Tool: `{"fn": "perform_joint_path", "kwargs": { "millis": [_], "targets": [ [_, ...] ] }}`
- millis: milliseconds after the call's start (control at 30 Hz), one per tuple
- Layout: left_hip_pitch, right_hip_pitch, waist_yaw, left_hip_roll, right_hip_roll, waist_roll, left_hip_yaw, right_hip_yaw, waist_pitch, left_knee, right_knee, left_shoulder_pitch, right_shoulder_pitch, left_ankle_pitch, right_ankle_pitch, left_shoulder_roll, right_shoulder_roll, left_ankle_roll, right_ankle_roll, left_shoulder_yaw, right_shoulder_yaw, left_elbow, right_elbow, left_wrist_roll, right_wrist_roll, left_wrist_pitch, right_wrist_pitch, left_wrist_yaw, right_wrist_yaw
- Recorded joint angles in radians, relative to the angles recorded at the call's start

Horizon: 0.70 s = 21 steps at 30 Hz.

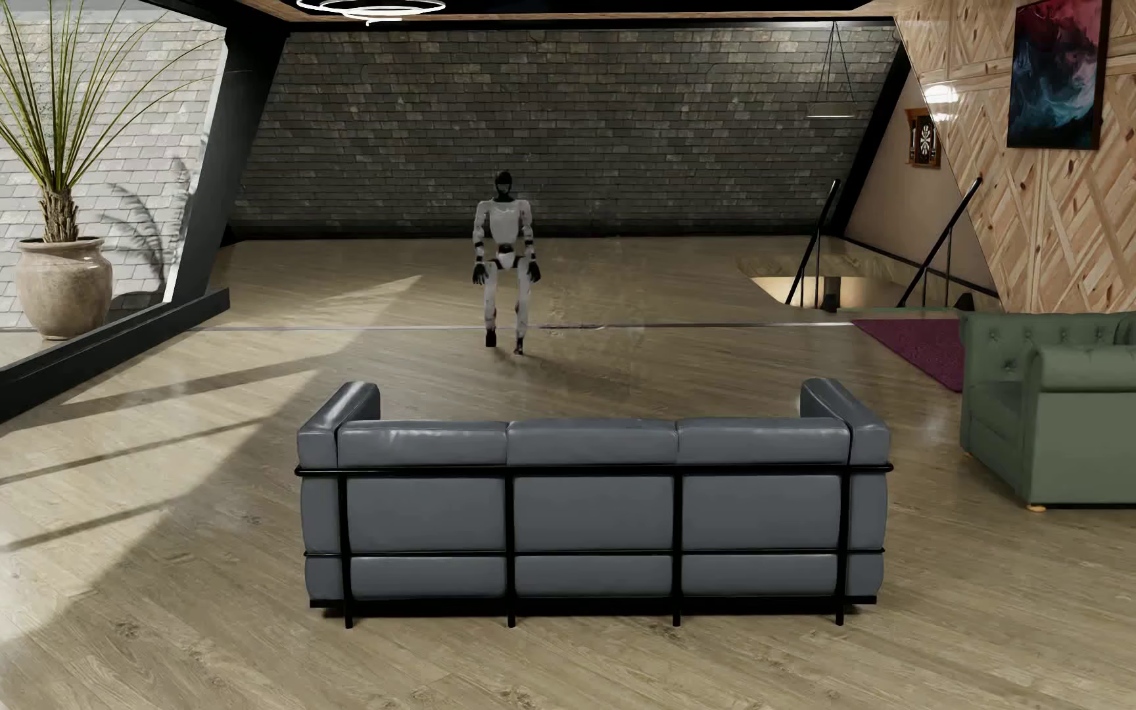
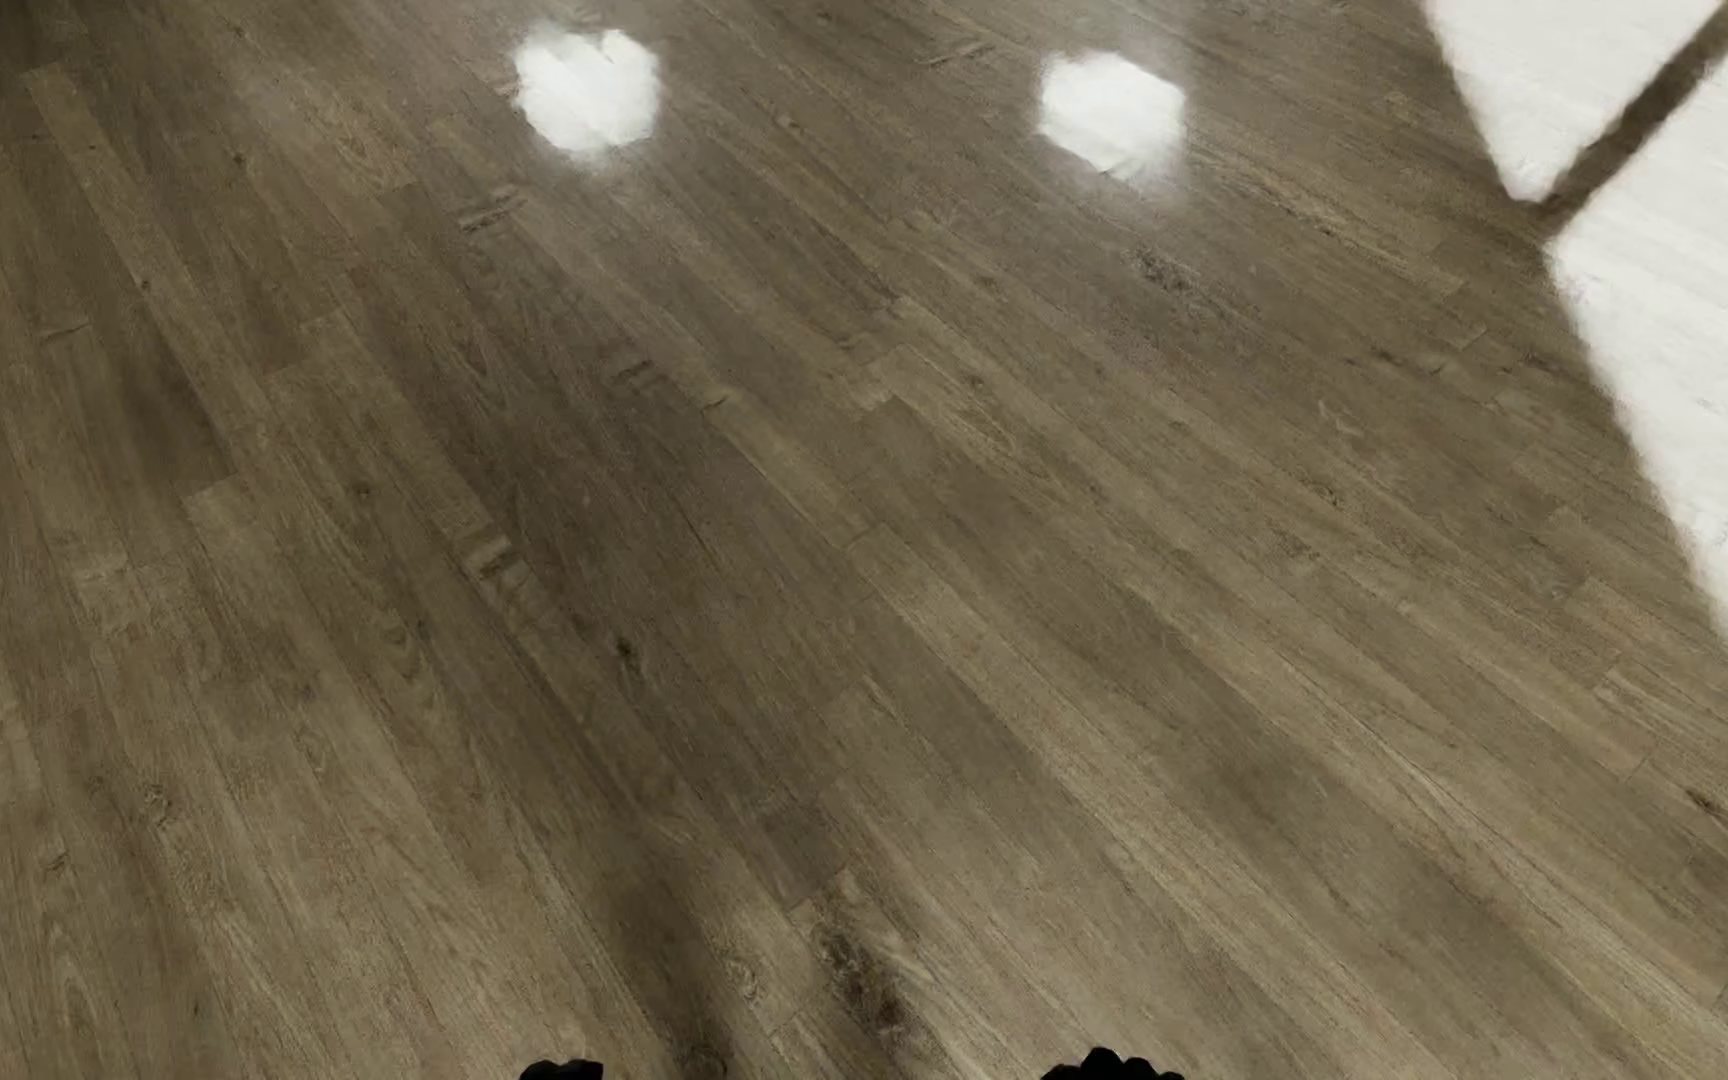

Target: Head to the dark sofa

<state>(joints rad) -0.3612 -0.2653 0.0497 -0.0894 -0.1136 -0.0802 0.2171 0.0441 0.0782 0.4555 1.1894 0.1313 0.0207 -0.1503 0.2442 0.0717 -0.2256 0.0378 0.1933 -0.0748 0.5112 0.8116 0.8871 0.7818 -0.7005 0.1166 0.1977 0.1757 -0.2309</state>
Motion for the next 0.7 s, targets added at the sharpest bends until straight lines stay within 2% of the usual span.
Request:
{"fn": "perform_joint_path", "kwargs": {
  "millis": [67,100,167,200,233,300,333,367,400,467,500,533,567,600,633,667,700],
  "targets": [
    [0.085,-0.125,-0.008,-0.028,0.024,-0.017,0.003,0.034,0.005,-0.006,0.086,-0.021,0.060,-0.052,-0.098,-0.002,-0.040,0.009,-0.009,0.020,-0.046,-0.009,-0.060,0.009,0.010,-0.032,-0.028,0.036,-0.021],
    [0.125,-0.182,-0.017,-0.039,0.039,-0.022,0.000,0.045,0.006,-0.004,0.072,-0.031,0.096,-0.080,-0.134,-0.007,-0.039,0.013,-0.046,0.030,-0.089,-0.018,-0.094,0.011,0.027,-0.041,-0.030,0.045,-0.038],
    [0.203,-0.276,-0.038,-0.052,0.057,-0.024,-0.012,0.046,0.004,-0.011,-0.071,-0.035,0.155,-0.125,-0.279,-0.006,-0.022,0.018,-0.077,0.021,-0.189,-0.070,-0.155,0.003,0.059,-0.058,-0.030,0.043,-0.053],
    [0.242,-0.309,-0.050,-0.056,0.056,-0.023,-0.019,0.033,0.001,-0.024,-0.200,-0.040,0.178,-0.139,-0.322,0.002,-0.011,0.019,-0.110,0.005,-0.238,-0.095,-0.176,0.001,0.061,-0.071,-0.027,0.043,-0.058],
    [0.280,-0.330,-0.063,-0.060,0.052,-0.022,-0.027,0.013,-0.002,-0.046,-0.356,-0.047,0.197,-0.147,-0.337,0.011,-0.001,0.018,-0.120,-0.011,-0.283,-0.113,-0.192,0.010,0.057,-0.088,-0.025,0.049,-0.065],
    [0.363,-0.338,-0.088,-0.069,0.042,-0.017,-0.044,-0.051,-0.015,-0.111,-0.715,-0.060,0.221,-0.149,-0.295,0.028,0.023,0.013,-0.152,-0.048,-0.337,-0.135,-0.200,0.035,0.029,-0.101,-0.023,0.073,-0.078],
    [0.405,-0.330,-0.098,-0.073,0.047,-0.014,-0.056,-0.075,-0.023,-0.148,-0.885,-0.068,0.227,-0.144,-0.268,0.037,0.034,0.010,-0.151,-0.071,-0.344,-0.135,-0.194,0.042,0.004,-0.093,-0.028,0.082,-0.078],
    [0.443,-0.328,-0.109,-0.079,0.057,-0.010,-0.070,-0.071,-0.030,-0.166,-0.998,-0.075,0.235,-0.142,-0.269,0.041,0.034,0.006,-0.114,-0.092,-0.348,-0.126,-0.184,0.045,-0.023,-0.084,-0.038,0.088,-0.071],
    [0.478,-0.330,-0.120,-0.082,0.070,-0.006,-0.085,-0.051,-0.038,-0.174,-1.029,-0.079,0.241,-0.142,-0.267,0.042,0.033,0.002,-0.113,-0.105,-0.349,-0.110,-0.172,0.043,-0.047,-0.073,-0.050,0.089,-0.059],
    [0.552,-0.339,-0.140,-0.066,0.108,0.009,-0.121,-0.014,-0.053,-0.168,-0.928,-0.075,0.254,-0.123,-0.150,0.047,0.038,-0.015,-0.195,-0.112,-0.347,-0.060,-0.137,0.034,-0.096,-0.038,-0.072,0.058,-0.040],
    [0.577,-0.333,-0.147,-0.048,0.122,0.022,-0.131,-0.018,-0.059,-0.138,-0.869,-0.062,0.254,-0.078,-0.097,0.048,0.044,-0.023,-0.206,-0.102,-0.351,-0.032,-0.113,0.030,-0.117,-0.013,-0.076,0.039,-0.031],
    [0.587,-0.320,-0.152,-0.023,0.138,0.039,-0.133,-0.034,-0.063,-0.088,-0.815,-0.040,0.248,-0.012,-0.095,0.048,0.056,-0.045,-0.211,-0.081,-0.363,-0.009,-0.085,0.024,-0.131,0.018,-0.071,0.028,-0.022],
    [0.567,-0.300,-0.155,0.008,0.160,0.058,-0.136,-0.048,-0.062,0.005,-0.782,-0.007,0.227,0.084,-0.127,0.047,0.072,-0.100,-0.207,-0.059,-0.389,0.004,-0.045,0.020,-0.138,0.045,-0.066,0.023,-0.020],
    [0.511,-0.270,-0.158,0.042,0.182,0.076,-0.144,-0.063,-0.058,0.146,-0.773,0.020,0.204,0.190,-0.161,0.052,0.092,-0.143,-0.230,-0.055,-0.415,0.012,-0.013,0.020,-0.141,0.057,-0.061,0.006,-0.026],
    [0.428,-0.234,-0.159,0.086,0.201,0.092,-0.141,-0.081,-0.052,0.317,-0.777,0.039,0.199,0.316,-0.191,0.068,0.106,-0.204,-0.239,-0.080,-0.432,0.012,0.001,0.030,-0.141,0.049,-0.071,-0.030,-0.043],
    [0.336,-0.197,-0.158,0.143,0.217,0.108,-0.131,-0.099,-0.046,0.482,-0.785,0.053,0.183,0.429,-0.219,0.099,0.119,-0.271,-0.242,-0.124,-0.437,0.000,0.008,0.050,-0.144,0.020,-0.084,-0.079,-0.052],
    [0.243,-0.162,-0.152,0.205,0.237,0.124,-0.118,-0.114,-0.039,0.621,-0.790,0.065,0.161,0.478,-0.246,0.139,0.129,-0.286,-0.247,-0.163,-0.428,-0.029,0.010,0.070,-0.152,-0.014,-0.102,-0.125,-0.052]
  ]
}}
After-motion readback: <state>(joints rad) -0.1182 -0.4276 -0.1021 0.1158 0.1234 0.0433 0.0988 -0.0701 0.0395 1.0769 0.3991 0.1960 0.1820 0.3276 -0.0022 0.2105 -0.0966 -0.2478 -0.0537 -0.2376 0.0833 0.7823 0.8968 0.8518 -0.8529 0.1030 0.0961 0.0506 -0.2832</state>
